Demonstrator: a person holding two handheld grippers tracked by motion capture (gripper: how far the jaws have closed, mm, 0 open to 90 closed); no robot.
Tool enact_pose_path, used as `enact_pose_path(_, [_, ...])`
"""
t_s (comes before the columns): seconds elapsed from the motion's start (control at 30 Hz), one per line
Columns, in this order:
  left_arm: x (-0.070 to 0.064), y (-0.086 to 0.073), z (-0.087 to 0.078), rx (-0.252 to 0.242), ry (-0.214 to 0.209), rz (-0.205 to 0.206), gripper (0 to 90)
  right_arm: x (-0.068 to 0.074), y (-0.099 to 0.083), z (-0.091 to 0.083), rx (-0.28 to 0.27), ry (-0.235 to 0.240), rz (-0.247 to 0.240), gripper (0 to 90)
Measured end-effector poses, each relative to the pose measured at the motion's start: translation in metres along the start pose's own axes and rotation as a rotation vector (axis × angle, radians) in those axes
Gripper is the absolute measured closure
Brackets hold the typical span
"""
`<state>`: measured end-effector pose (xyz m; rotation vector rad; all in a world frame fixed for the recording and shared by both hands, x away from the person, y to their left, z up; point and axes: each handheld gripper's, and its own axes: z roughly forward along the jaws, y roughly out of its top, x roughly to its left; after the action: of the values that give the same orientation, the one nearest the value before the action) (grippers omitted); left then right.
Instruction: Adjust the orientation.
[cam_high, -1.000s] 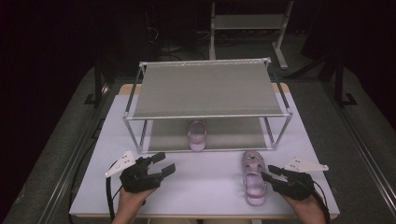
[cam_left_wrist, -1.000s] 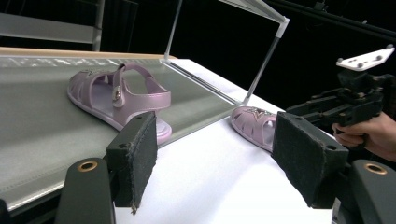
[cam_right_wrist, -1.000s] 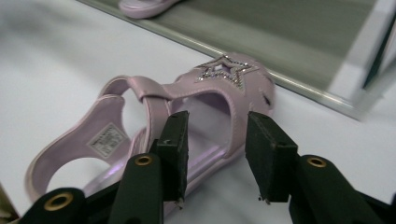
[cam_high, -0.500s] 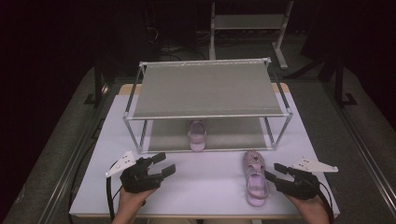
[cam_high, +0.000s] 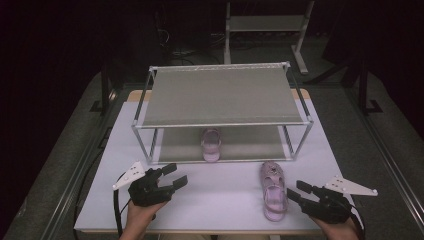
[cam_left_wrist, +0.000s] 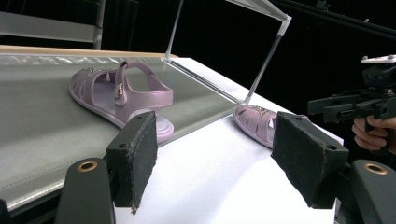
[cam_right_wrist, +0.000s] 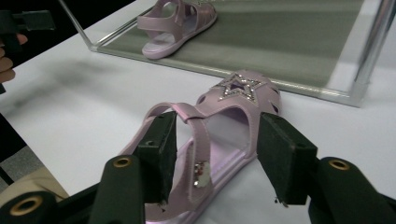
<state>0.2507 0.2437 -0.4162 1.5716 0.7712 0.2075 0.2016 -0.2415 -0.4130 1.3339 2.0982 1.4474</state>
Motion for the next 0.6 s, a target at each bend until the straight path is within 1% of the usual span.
enact_pose_path(0.07, [0.0, 0.0, 0.0, -0.003, -0.001, 0.001, 30.8, 0.003, 0.002, 0.0, -0.006, 0.013, 0.003, 46.8])
enact_pose_path(0.17, [0.0, 0.0, 0.0, -0.003, -0.001, 0.001, 30.8, 0.008, 0.002, 0.002, 0.007, 0.029, 0.002, 46.2])
enact_pose_path(0.23, [0.0, 0.0, -0.001, -0.005, 0.0, -0.001, 30.8, 0.01, 0.002, 0.005, 0.021, 0.035, -0.005, 46.2])
enact_pose_path(0.3, [0.001, 0.0, 0.0, 0.0, -0.002, -0.002, 30.8, 0.011, 0.001, 0.008, 0.046, 0.054, 0.002, 46.2])
enact_pose_path(0.47, [0.0, -0.001, 0.001, 0.004, -0.005, 0.001, 30.8, 0.015, -0.001, 0.015, 0.086, 0.042, -0.016, 47.7])
enact_pose_path(0.6, [-0.001, -0.001, 0.002, 0.005, -0.005, 0.002, 30.9, 0.015, -0.003, 0.018, 0.11, 0.026, -0.011, 50.9])
